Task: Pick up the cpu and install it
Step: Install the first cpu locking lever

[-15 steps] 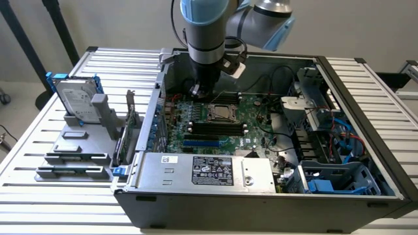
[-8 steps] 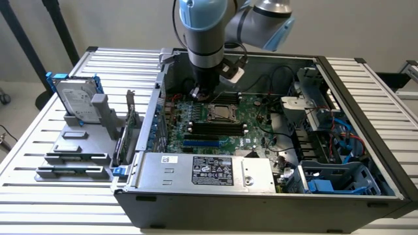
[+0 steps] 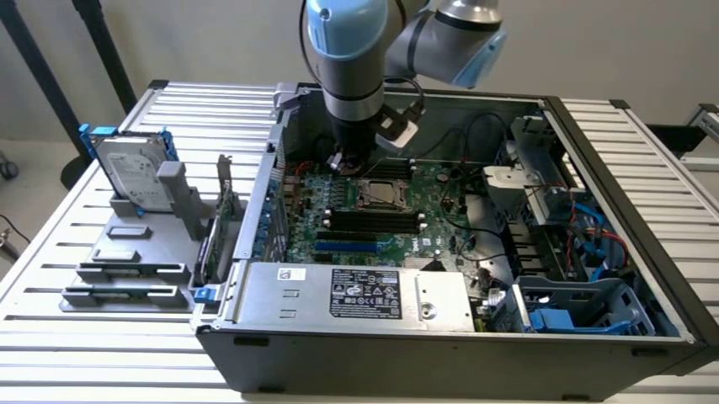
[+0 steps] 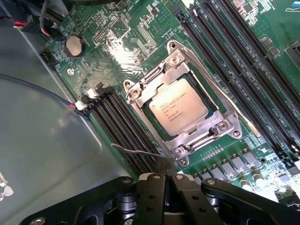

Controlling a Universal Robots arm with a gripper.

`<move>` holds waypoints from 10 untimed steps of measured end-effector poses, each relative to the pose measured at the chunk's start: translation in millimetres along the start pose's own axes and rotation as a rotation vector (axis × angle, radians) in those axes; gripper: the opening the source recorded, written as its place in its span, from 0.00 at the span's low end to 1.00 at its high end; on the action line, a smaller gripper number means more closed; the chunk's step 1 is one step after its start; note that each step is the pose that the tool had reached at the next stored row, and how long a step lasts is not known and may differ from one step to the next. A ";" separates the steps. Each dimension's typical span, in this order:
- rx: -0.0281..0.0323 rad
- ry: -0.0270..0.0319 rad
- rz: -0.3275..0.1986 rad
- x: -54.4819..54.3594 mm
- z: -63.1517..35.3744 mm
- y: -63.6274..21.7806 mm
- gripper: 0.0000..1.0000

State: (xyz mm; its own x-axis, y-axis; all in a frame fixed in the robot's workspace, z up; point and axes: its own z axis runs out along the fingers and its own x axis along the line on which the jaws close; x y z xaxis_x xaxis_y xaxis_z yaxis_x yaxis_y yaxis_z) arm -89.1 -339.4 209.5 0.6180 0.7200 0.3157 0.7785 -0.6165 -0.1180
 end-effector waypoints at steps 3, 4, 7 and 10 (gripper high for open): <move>-0.0041 0.0019 0.012 1.4 2.9 -1.5 0.11; -0.0054 0.0024 0.016 2.0 3.4 -2.0 0.11; -0.0089 0.0035 0.026 3.7 4.5 -3.5 0.11; -0.0109 0.0043 0.032 4.3 5.4 -4.1 0.11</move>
State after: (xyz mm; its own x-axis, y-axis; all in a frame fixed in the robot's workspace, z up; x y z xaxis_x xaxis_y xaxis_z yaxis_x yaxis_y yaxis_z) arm -89.1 -332.1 206.3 0.6424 0.6982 0.3160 0.7568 -0.6429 -0.1179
